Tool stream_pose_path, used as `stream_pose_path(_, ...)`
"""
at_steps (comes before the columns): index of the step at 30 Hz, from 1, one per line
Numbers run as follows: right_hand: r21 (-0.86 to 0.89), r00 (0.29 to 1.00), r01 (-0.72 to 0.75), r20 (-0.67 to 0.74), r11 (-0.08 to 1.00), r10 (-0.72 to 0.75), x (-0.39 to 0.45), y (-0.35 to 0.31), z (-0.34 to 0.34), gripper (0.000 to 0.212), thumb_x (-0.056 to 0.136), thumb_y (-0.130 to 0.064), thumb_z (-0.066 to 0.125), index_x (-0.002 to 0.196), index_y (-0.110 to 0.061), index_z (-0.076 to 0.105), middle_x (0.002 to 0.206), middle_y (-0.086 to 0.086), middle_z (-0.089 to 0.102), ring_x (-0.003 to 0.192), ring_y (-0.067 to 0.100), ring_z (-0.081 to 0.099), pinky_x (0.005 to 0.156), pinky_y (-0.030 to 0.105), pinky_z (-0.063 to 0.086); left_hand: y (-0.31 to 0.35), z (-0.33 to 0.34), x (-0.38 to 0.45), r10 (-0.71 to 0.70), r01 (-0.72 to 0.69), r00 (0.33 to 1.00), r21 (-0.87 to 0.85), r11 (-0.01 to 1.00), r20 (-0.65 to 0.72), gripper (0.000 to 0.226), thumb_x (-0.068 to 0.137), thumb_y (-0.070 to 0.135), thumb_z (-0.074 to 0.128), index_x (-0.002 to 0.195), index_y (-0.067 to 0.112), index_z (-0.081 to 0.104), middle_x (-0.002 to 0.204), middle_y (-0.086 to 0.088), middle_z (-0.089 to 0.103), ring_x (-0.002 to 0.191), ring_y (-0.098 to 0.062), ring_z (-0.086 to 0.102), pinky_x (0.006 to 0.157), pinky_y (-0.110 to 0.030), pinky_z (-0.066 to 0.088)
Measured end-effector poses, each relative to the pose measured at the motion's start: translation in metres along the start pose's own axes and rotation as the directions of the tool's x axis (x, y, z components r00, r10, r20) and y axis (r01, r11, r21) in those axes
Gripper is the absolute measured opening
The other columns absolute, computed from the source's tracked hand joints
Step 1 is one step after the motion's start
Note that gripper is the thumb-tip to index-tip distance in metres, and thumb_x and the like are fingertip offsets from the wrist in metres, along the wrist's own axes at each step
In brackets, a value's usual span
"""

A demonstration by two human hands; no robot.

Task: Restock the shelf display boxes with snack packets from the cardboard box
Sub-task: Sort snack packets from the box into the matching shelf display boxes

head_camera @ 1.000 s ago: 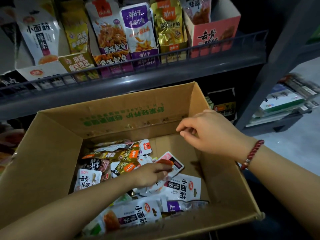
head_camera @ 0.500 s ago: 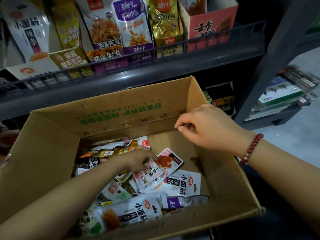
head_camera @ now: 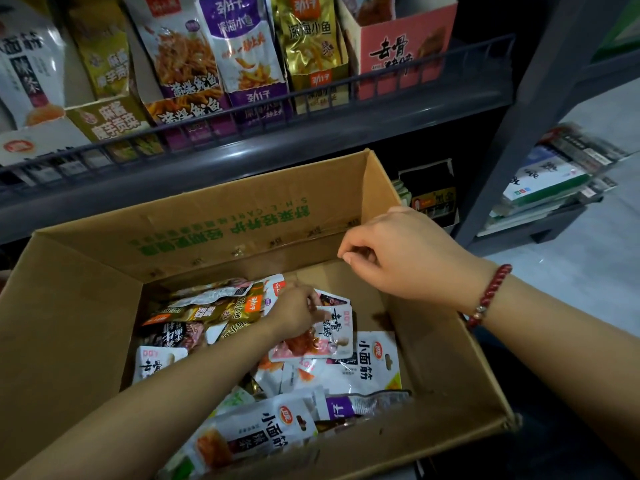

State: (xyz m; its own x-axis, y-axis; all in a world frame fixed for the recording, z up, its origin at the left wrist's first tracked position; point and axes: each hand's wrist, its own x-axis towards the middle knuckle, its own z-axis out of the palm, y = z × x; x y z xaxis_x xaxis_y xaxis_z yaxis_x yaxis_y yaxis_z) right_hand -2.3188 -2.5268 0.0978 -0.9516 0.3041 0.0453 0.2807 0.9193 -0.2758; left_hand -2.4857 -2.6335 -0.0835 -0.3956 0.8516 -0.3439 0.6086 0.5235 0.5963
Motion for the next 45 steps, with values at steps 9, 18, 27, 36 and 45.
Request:
stream_pose_path(9, -0.004, 1.0, -0.003, 0.009, 1.0, 0.003, 0.0, 0.0, 0.0, 0.025, 0.097, -0.03, 0.041, 0.102, -0.03, 0.065, 0.074, -0.012, 0.062, 0.072, 0.008, 0.057, 0.096, 0.027, 0.032, 0.002, 0.0, -0.002, -0.173, 0.174, 0.982, -0.008, 0.985, 0.079, 0.099, 0.07, 0.032, 0.086, 0.146, 0.01, 0.027, 0.148, -0.014, 0.033, 0.135, -0.031, 0.036, 0.105, -0.035, 0.038)
stream_pose_path(18, -0.008, 1.0, -0.002, 0.008, 1.0, 0.002, 0.001, -0.001, -0.001, 0.024, 0.097, -0.03, 0.041, 0.1, -0.03, 0.065, 0.073, -0.013, 0.06, 0.073, 0.008, 0.057, 0.098, 0.03, 0.034, -0.001, -0.002, -0.012, -0.075, 0.082, 0.982, -0.035, 0.996, 0.171, 0.037, 0.067, 0.025, 0.089, 0.085, 0.017, 0.058, 0.076, 0.009, 0.058, 0.075, -0.011, 0.059, 0.057, -0.016, 0.039)
stream_pose_path(27, -0.002, 1.0, -0.006, 0.016, 1.0, 0.006, 0.0, 0.0, -0.002, 0.024, 0.098, -0.031, 0.04, 0.1, -0.031, 0.064, 0.075, -0.014, 0.06, 0.073, 0.007, 0.056, 0.097, 0.027, 0.031, 0.006, 0.005, -0.017, 0.029, -0.021, 0.934, -0.025, 0.999, 0.357, 0.036, 0.071, 0.032, 0.085, 0.095, 0.019, 0.061, 0.108, 0.001, 0.059, 0.098, -0.014, 0.056, 0.08, -0.023, 0.045)
stream_pose_path(36, -0.006, 1.0, 0.003, 0.006, 1.0, -0.003, 0.0, 0.002, 0.001, 0.023, 0.097, -0.03, 0.041, 0.097, -0.031, 0.064, 0.074, -0.013, 0.061, 0.072, 0.007, 0.056, 0.096, 0.028, 0.033, 0.02, -0.002, -0.018, -0.094, 0.127, 0.826, -0.021, 0.992, 0.555, 0.017, 0.078, 0.032, 0.08, 0.077, 0.024, 0.064, 0.064, 0.014, 0.061, 0.057, 0.0, 0.056, 0.056, -0.013, 0.041)
stream_pose_path(45, -0.028, 1.0, 0.007, -0.027, 1.0, -0.007, 0.002, 0.003, 0.004, 0.025, 0.097, -0.03, 0.04, 0.098, -0.03, 0.065, 0.082, -0.01, 0.068, 0.074, 0.009, 0.06, 0.094, 0.026, 0.032, 0.029, -0.035, -0.032, -0.076, 0.171, 0.89, -0.174, 0.97, 0.449, 0.035, 0.083, 0.025, 0.075, 0.114, 0.023, 0.058, 0.093, 0.011, 0.065, 0.082, -0.008, 0.063, 0.072, -0.02, 0.047)
